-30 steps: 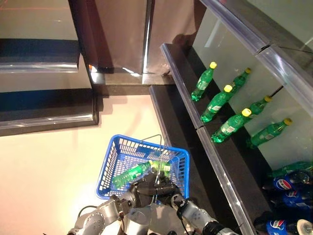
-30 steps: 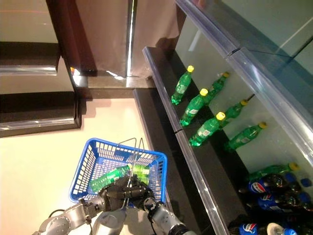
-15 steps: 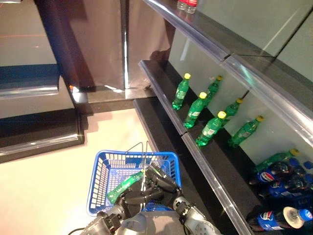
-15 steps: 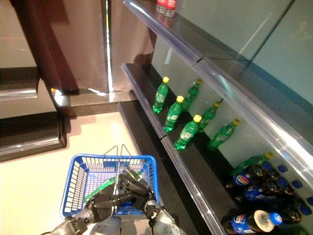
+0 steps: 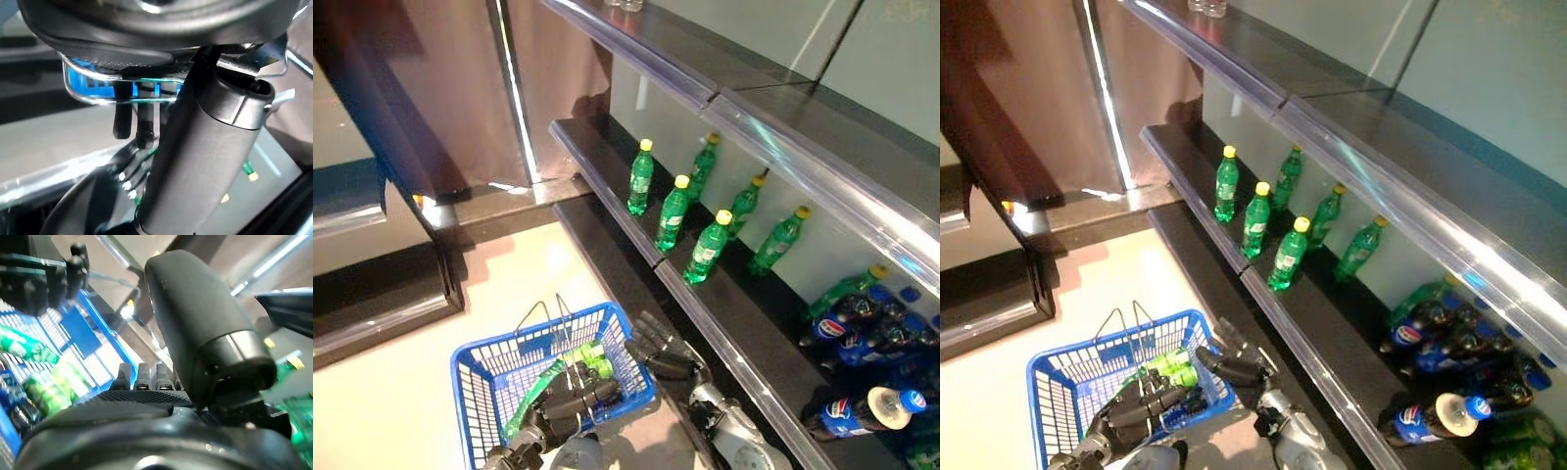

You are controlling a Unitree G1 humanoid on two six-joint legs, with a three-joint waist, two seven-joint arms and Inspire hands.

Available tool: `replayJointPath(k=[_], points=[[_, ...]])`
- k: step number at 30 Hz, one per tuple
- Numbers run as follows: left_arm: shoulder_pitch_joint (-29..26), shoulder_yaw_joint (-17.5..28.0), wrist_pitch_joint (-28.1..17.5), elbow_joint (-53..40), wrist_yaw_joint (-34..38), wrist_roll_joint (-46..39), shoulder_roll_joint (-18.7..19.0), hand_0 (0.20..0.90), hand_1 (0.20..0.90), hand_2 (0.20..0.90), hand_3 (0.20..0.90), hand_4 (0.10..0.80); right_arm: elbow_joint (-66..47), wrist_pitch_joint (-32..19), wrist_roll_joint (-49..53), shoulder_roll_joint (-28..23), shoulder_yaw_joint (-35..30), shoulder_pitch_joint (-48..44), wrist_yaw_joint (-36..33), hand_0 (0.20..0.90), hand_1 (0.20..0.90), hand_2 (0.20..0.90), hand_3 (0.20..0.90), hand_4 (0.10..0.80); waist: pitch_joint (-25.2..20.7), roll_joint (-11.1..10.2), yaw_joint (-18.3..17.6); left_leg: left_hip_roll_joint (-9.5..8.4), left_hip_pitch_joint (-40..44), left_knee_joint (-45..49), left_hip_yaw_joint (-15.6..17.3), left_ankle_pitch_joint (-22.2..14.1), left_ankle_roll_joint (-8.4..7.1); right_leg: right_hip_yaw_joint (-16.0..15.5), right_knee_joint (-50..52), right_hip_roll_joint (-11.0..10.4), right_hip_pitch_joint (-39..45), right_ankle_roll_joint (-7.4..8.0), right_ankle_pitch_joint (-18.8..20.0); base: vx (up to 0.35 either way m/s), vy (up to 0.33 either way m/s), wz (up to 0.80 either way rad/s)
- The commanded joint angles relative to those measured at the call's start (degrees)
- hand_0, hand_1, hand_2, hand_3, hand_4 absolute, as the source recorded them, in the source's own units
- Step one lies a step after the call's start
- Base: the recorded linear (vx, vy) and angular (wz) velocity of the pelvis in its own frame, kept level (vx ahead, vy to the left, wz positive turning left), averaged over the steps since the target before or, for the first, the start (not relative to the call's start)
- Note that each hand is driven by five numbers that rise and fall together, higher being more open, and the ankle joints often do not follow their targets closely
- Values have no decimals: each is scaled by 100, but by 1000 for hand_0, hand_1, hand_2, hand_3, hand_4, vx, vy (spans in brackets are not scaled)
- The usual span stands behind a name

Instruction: Pick up the drink and place into the basket.

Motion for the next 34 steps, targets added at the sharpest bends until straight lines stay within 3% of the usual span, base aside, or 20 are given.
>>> replayJointPath(k=[1,13,20,34], points=[[-497,-248,-1178,-1724,-1071,-684,-620,300,300,300,200,100,-624,-96,-222,-202,-111,55,481,900,900,900,900,800,-699,223,-74,531,274,144,96,17,-264,85,-560,-354,-266,211,1359,-151,6,-2],[-832,64,-1707,-805,-660,-787,-881,300,300,300,200,100,-477,-209,-72,-221,-415,438,521,900,900,900,900,800,-811,256,-447,596,232,-146,354,92,-391,308,-788,-293,-463,150,1404,-106,-13,-7],[-1007,287,-2076,-12,-686,-866,-1062,300,300,300,200,100,115,-609,-374,-234,-522,549,573,900,900,900,900,800,-852,287,-633,621,211,-414,461,151,-416,447,-977,-254,-617,158,1500,-83,-7,-16],[-1209,351,-2276,499,-758,-1022,-1209,300,300,300,200,100,515,-722,-383,-162,-503,497,571,900,900,900,900,800,-849,301,-697,635,185,-726,459,242,-439,427,-1046,-205,-739,169,1509,-26,-4,-5]])
